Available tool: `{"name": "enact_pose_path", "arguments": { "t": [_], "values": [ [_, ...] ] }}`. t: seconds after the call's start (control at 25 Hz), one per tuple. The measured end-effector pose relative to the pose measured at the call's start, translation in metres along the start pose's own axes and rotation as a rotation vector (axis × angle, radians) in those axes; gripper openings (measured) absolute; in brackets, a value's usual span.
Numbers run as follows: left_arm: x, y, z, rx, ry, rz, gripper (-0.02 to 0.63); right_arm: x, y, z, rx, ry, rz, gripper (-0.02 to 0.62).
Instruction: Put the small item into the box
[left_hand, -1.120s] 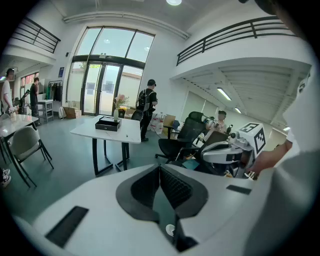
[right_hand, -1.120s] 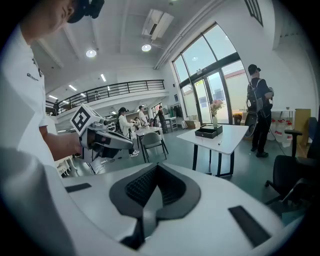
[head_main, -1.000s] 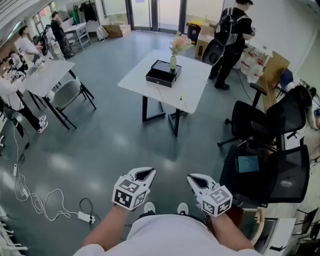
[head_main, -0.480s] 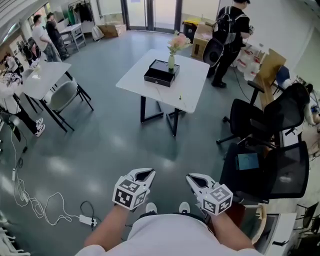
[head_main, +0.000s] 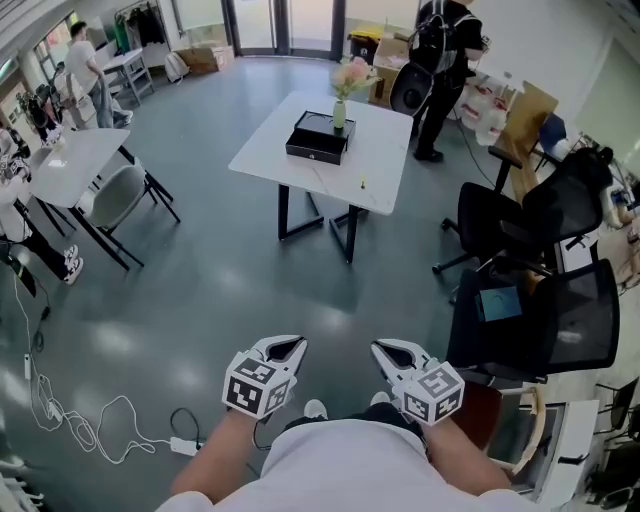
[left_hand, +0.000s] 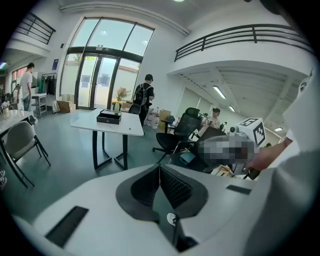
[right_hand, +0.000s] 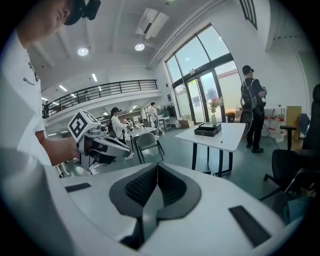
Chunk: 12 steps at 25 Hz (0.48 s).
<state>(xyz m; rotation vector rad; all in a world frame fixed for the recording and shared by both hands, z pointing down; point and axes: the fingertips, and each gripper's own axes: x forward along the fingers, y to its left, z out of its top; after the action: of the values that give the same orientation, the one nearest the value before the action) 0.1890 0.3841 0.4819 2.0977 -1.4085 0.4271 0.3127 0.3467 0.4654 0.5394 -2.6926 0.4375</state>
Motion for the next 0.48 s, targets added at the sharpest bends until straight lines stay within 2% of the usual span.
{"name": "enact_pose_path", "arguments": {
  "t": [0.28, 0.48],
  "values": [
    [-0.016, 0.028, -0.022, -0.049, 0.012, 0.008, 0.017, 0.031, 0.028, -0.007, -0.002, 0.054, 0.041, 0.017],
    [-0.011, 0.045, -0.021, -0.073, 0.008, 0.021, 0.017, 0.053, 0.025, 0.006, -0.009, 0.053, 0.071, 0.017]
  ]
}}
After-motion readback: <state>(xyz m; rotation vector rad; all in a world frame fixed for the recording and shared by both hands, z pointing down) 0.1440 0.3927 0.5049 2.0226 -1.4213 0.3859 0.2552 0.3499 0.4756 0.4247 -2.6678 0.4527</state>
